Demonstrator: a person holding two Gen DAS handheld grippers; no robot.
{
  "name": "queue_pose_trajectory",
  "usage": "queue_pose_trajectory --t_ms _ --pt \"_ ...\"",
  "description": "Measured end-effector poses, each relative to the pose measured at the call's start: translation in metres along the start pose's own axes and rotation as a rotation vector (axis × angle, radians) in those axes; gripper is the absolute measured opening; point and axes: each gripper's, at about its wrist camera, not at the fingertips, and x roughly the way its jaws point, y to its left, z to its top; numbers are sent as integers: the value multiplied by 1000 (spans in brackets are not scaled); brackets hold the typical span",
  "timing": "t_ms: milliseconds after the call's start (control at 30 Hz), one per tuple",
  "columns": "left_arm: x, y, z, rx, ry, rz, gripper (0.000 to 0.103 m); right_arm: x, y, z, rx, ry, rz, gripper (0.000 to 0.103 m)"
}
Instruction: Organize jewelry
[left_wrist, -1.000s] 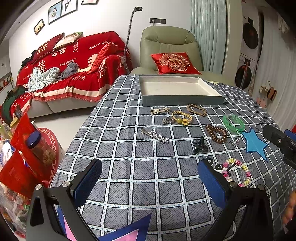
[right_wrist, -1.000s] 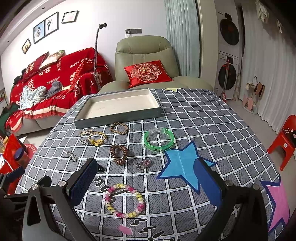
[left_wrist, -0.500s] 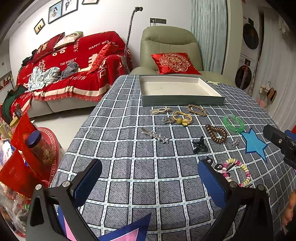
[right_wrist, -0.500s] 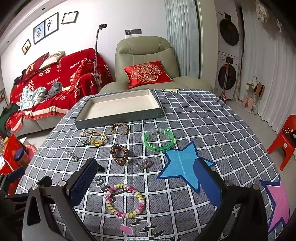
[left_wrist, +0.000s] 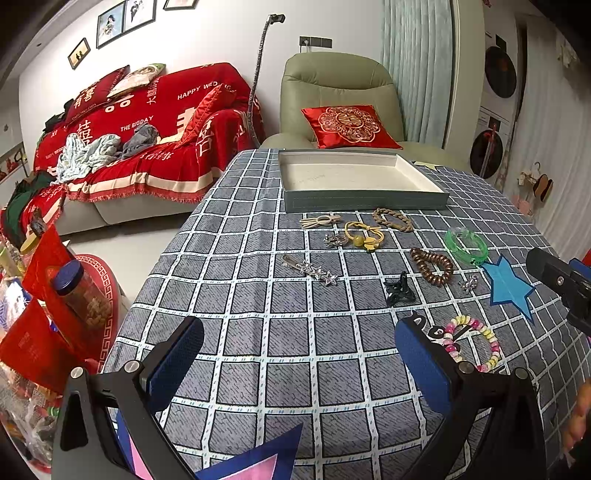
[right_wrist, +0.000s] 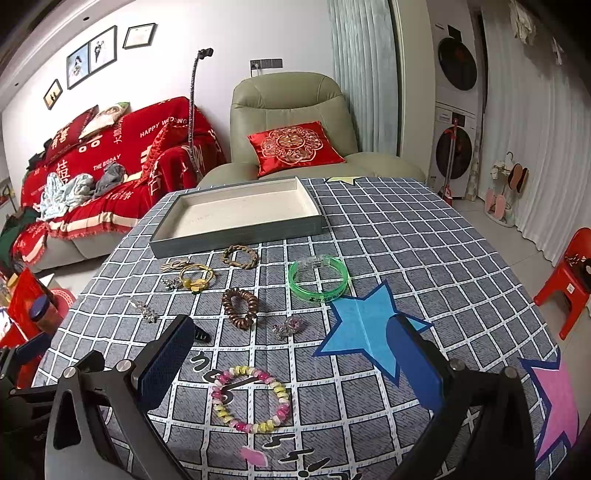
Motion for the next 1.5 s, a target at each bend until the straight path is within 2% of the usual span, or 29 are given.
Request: queue_pose_trajectory --t_ms 1500 --pt "-1 2 0 -5 3 1 103 -2 4 0 -1 0 3 103"
